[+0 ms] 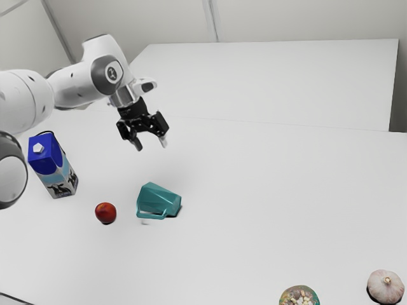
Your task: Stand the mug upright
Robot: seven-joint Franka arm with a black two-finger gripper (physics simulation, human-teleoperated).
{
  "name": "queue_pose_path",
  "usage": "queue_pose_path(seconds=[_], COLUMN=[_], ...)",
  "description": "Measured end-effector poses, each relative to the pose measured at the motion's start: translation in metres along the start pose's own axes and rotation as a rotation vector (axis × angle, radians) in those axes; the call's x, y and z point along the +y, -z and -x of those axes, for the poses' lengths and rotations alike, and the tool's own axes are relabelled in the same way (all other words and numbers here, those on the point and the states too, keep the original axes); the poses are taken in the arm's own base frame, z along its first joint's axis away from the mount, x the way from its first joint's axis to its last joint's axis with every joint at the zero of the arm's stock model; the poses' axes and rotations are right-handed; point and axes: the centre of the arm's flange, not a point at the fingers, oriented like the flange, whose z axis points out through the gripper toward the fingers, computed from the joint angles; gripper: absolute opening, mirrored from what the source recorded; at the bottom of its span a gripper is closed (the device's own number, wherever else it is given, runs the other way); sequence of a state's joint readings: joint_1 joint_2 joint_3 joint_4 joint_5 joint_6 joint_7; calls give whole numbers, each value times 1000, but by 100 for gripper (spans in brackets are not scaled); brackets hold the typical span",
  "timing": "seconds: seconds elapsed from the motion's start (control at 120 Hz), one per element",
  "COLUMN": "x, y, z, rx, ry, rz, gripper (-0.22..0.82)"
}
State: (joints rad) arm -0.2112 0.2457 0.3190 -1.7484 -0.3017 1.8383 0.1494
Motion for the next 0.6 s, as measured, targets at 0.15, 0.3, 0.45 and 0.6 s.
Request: queue_pose_path(seconds=[0.15, 0.3, 0.45, 0.6], x=[-10, -15, -22, -33], y=[-25, -46, -61, -73], z=[23, 44, 53, 58], rx=[-1, -10, -21, -32], ry=[15, 13, -1, -12], rz=[31, 38, 33, 29], gripper=[60, 60, 60, 60])
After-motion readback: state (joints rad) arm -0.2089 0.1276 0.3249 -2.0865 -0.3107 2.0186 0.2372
